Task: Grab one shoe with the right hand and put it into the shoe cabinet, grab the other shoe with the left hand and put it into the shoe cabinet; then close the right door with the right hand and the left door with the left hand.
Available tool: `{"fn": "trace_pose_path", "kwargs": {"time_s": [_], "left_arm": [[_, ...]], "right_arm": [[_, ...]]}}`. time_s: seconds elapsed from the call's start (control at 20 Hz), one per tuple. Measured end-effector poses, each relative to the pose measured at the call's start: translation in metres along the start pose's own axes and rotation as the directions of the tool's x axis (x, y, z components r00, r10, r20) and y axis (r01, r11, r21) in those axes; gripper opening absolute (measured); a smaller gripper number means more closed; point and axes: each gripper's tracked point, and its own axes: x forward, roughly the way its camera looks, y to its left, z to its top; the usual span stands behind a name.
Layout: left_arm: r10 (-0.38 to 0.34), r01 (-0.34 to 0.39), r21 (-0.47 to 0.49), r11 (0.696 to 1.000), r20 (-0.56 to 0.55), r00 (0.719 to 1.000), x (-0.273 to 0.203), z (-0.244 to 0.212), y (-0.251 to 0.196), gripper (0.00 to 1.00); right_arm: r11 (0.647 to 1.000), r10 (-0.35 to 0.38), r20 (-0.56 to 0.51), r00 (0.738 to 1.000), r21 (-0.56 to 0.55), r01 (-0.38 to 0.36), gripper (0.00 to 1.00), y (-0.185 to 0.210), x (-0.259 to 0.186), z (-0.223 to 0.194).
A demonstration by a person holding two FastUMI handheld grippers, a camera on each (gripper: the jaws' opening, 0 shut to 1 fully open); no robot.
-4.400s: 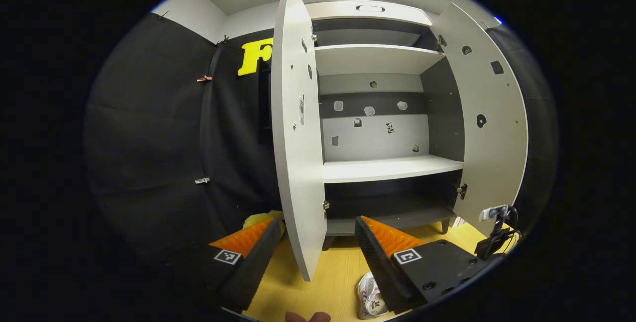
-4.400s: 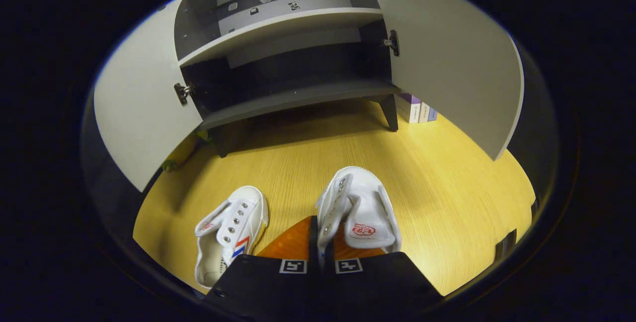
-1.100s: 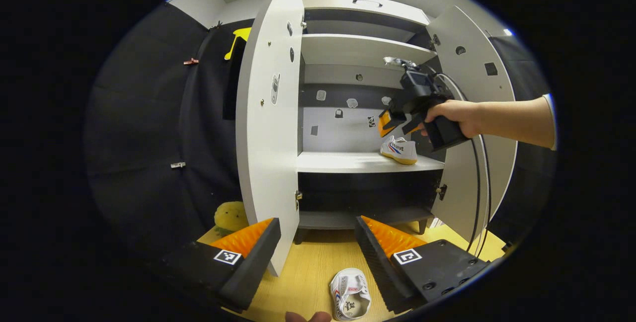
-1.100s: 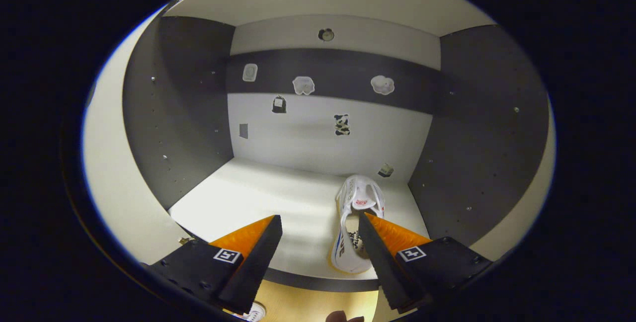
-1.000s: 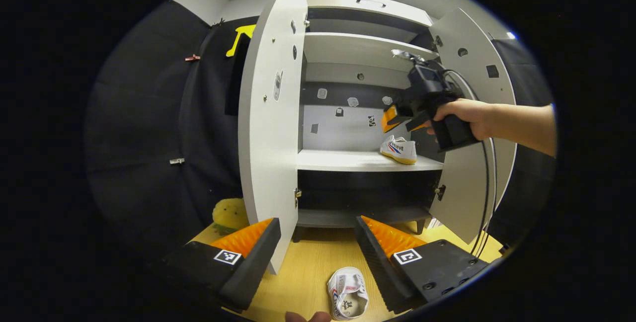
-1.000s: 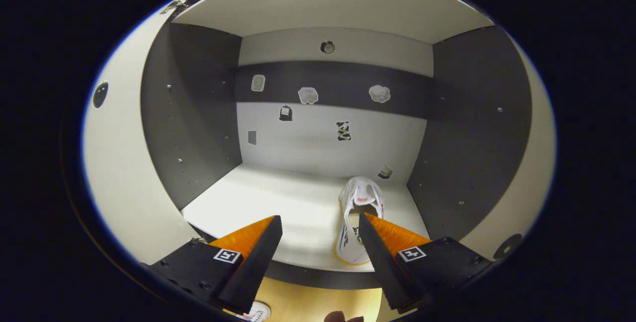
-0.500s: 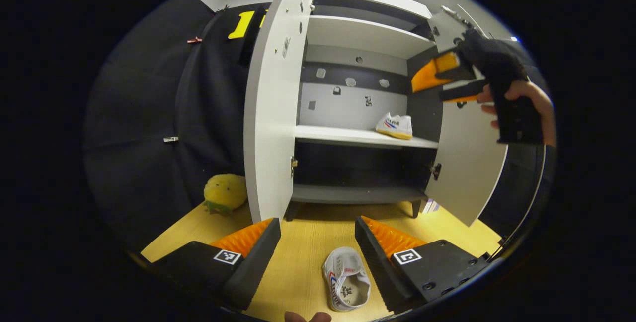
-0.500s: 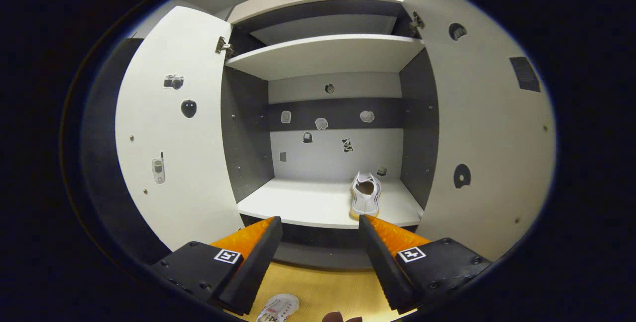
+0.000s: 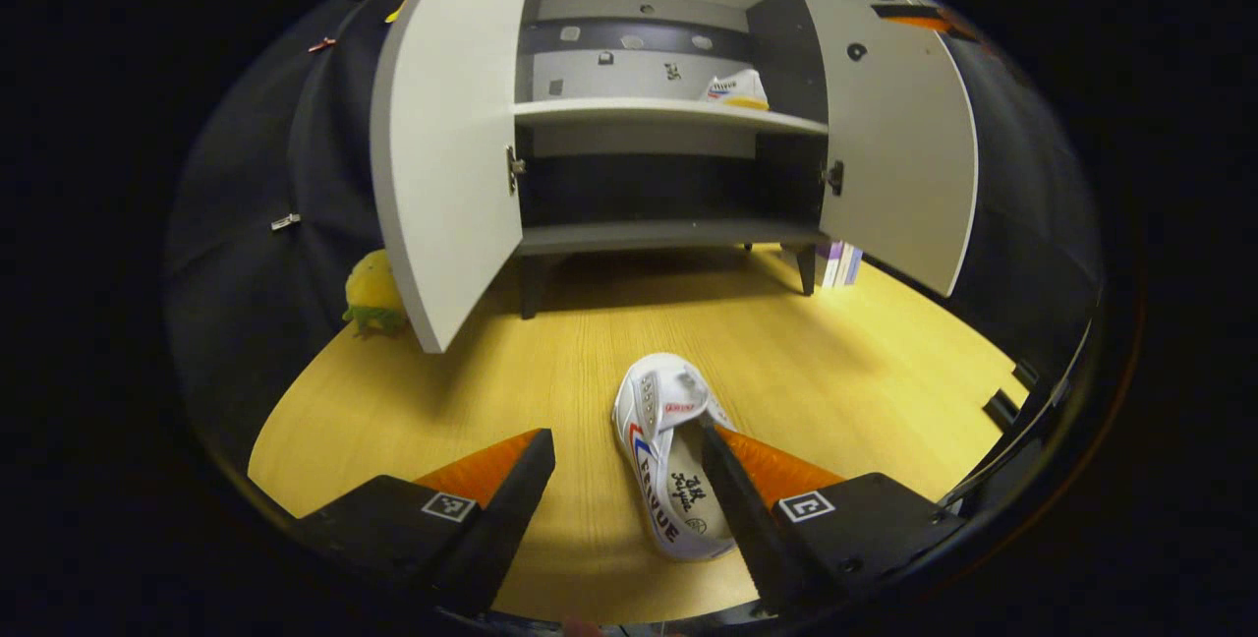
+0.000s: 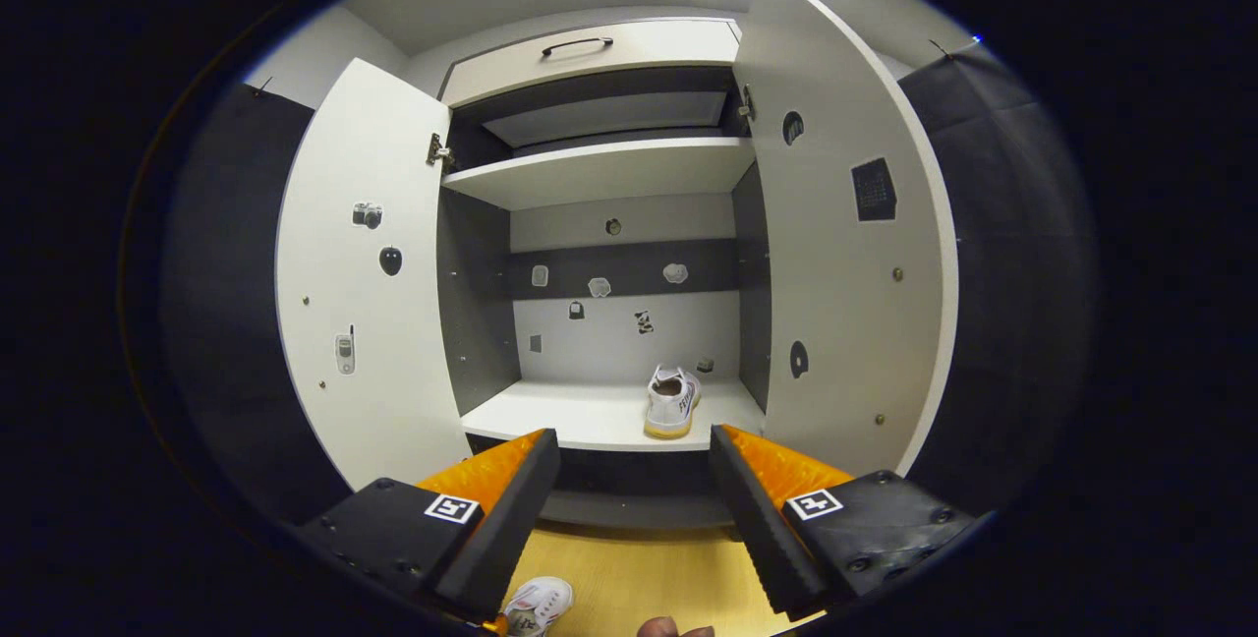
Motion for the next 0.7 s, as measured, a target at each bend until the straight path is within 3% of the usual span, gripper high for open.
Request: {"fn": "trace_pose_path", "kwargs": {"time_s": [0.2, 0.4, 0.55, 0.7], "left_arm": [[-0.014, 0.014, -0.015, 1.000, -0.020, 1.000, 0.035, -0.010, -0.001, 0.93], [-0.024, 0.021, -0.058, 0.998, -0.050, 0.998, 0.063, -0.012, 0.001, 0.72], [-0.044, 0.042, -0.047, 0.998, -0.058, 0.997, 0.079, -0.012, -0.007, 0.52], [0.024, -0.023, 0.007, 1.000, -0.064, 0.998, 0.088, -0.017, 0.005, 0.36]], "right_arm": [[0.999, -0.031, -0.009, 0.999, -0.016, 0.031, 0.98, -0.018, -0.007, 0.002], [0.998, -0.058, -0.013, 0.998, -0.039, 0.058, 0.98, -0.031, -0.010, 0.004], [0.995, -0.074, -0.006, 0.997, -0.064, 0.074, 0.98, -0.039, -0.013, 0.009], [0.993, -0.086, -0.009, 0.996, -0.079, 0.085, 0.98, -0.045, -0.018, 0.011]]}}
